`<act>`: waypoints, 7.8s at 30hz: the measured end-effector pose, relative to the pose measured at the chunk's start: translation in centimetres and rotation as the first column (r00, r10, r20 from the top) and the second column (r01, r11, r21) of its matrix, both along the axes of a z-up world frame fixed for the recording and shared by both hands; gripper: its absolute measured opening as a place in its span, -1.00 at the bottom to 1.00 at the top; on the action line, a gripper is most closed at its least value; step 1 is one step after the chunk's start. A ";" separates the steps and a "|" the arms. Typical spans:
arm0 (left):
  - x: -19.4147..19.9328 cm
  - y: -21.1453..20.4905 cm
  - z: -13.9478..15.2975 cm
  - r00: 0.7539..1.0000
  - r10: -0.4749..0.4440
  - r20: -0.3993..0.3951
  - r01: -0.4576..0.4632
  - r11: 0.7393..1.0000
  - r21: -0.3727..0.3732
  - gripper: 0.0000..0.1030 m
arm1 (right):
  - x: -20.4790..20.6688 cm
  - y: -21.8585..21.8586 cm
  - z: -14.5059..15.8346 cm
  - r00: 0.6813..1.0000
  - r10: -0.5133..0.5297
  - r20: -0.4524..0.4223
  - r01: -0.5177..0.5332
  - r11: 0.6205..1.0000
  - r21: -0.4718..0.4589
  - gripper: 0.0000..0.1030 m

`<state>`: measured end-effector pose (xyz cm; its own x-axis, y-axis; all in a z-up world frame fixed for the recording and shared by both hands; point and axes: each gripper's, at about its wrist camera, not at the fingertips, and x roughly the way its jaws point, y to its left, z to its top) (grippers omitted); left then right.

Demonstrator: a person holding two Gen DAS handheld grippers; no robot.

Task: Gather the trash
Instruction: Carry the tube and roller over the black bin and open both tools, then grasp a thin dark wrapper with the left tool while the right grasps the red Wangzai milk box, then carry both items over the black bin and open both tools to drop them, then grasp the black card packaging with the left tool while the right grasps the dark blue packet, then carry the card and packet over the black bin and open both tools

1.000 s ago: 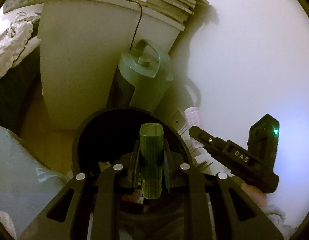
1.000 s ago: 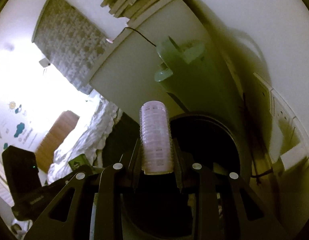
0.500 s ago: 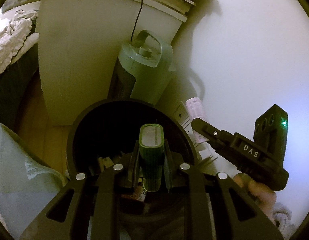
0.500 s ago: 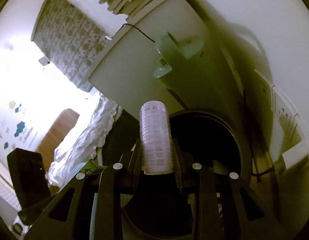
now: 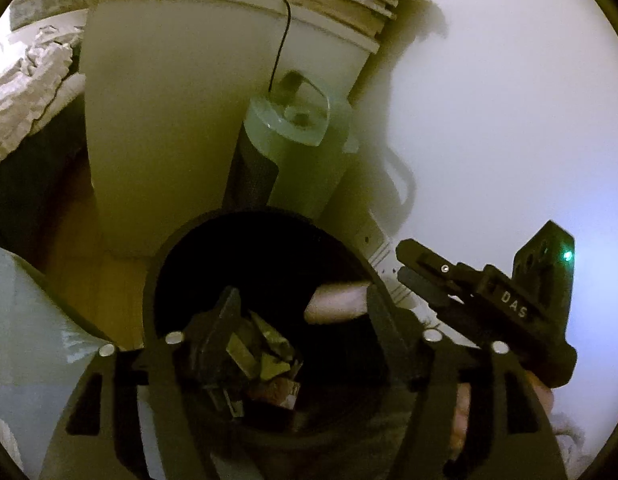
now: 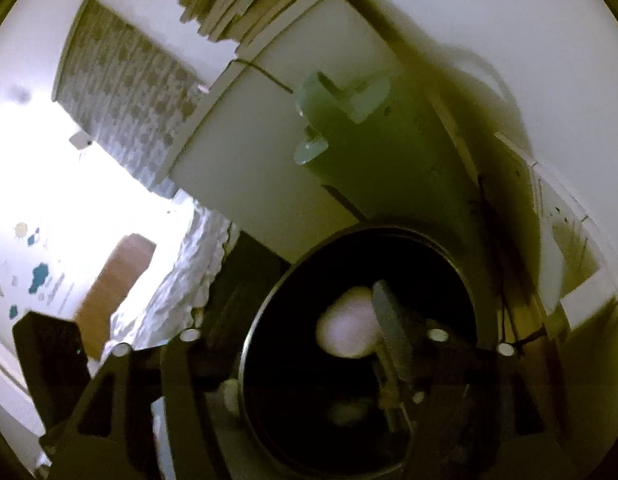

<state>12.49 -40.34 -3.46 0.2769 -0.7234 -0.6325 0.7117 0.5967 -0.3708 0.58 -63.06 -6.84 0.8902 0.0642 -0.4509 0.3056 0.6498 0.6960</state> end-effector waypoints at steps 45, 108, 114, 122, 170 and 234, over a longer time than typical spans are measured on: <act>0.2 33.8 -2.6 0.964 0.134 0.229 -0.221 0.883 0.415 -0.40 | 6.7 36.3 3.2 0.710 0.582 -0.397 -0.700 0.647 -0.302 0.11; 0.7 -0.5 0.1 1.000 -0.012 -0.014 0.012 1.000 -0.017 -0.78 | 0.8 0.0 1.2 0.999 0.031 -0.026 -0.035 0.986 -0.166 0.08; 0.7 -0.9 -0.2 1.000 -0.014 -0.012 0.014 1.000 0.012 -0.54 | 0.7 0.0 1.1 0.999 0.028 -0.022 -0.031 0.989 -0.143 0.14; 0.2 0.8 0.9 0.998 0.056 0.026 -0.055 0.998 -0.024 0.66 | 0.7 0.0 1.2 1.000 -0.005 -0.013 0.003 0.990 -0.144 0.38; 4.2 35.9 -2.2 0.785 0.605 0.134 -0.614 0.727 0.307 0.42 | 15.6 39.7 2.2 0.619 0.650 -0.440 -0.784 0.488 -0.383 0.73; -2.2 8.3 6.1 0.981 0.046 0.190 -0.039 0.999 -0.038 0.16 | -0.7 3.5 4.3 0.998 0.052 0.025 -0.048 0.989 -0.142 -0.59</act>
<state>10.27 -31.99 2.60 0.4207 -0.7286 -0.5405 0.7456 0.6171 -0.2516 -0.07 -59.60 -2.56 0.9001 0.0465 -0.4332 0.2519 0.7558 0.6044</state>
